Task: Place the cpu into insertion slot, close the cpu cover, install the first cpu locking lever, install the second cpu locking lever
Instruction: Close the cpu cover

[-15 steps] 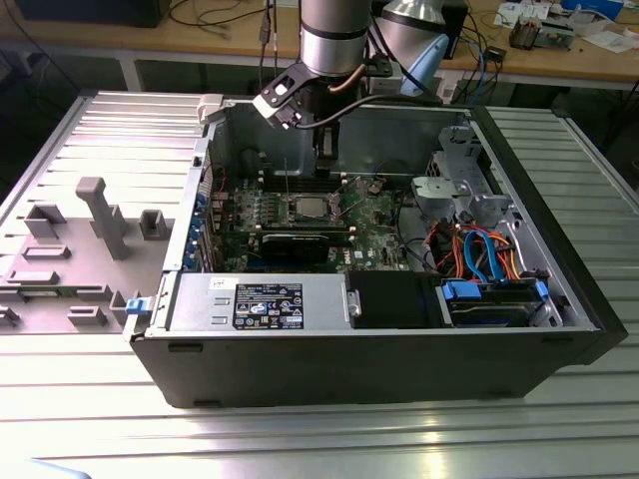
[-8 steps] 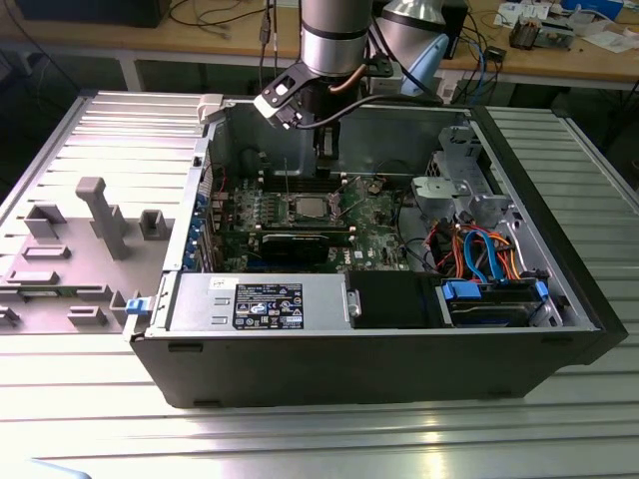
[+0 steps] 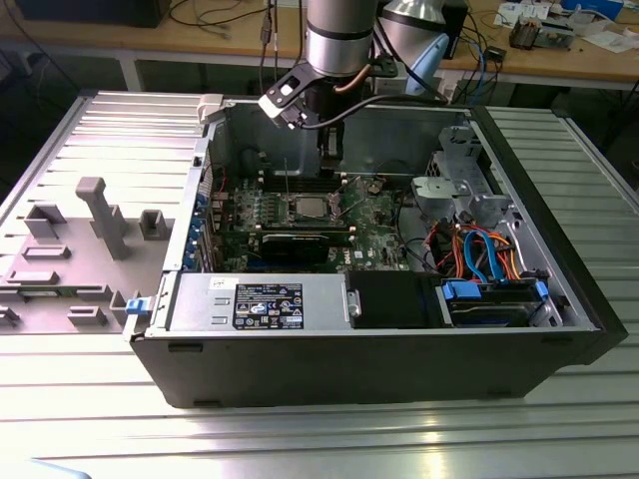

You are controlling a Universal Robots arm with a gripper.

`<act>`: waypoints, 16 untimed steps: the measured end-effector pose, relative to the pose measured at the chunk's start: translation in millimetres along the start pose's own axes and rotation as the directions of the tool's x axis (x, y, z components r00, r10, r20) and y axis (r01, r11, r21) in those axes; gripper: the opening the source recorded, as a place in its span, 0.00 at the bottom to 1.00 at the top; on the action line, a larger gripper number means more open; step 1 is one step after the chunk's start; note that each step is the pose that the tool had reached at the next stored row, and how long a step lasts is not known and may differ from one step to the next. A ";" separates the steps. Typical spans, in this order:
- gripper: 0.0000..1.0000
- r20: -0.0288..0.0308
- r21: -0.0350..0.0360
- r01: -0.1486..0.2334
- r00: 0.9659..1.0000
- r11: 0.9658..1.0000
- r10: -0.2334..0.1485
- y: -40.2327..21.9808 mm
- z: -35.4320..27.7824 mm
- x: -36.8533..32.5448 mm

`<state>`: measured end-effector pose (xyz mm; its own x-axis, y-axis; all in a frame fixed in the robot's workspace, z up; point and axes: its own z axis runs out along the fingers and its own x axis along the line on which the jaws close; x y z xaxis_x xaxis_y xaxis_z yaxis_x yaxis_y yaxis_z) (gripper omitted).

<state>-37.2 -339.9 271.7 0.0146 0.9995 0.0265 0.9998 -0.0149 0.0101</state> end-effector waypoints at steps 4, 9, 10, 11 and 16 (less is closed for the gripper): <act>0.11 0.000 0.000 0.000 1.000 1.000 0.000 1.6 0.0 0.0; 0.11 0.000 0.000 0.000 1.000 1.000 0.000 3.7 0.0 0.1; 0.11 0.000 0.000 0.000 1.000 1.000 0.000 3.9 0.0 0.1; 0.11 0.000 0.000 0.000 1.000 1.000 0.000 4.1 0.0 0.1; 0.11 0.000 0.000 0.000 1.000 1.000 0.000 5.7 0.0 0.1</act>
<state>-31.5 -339.9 271.7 0.0146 0.9995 0.0265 0.9998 -0.0149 0.0101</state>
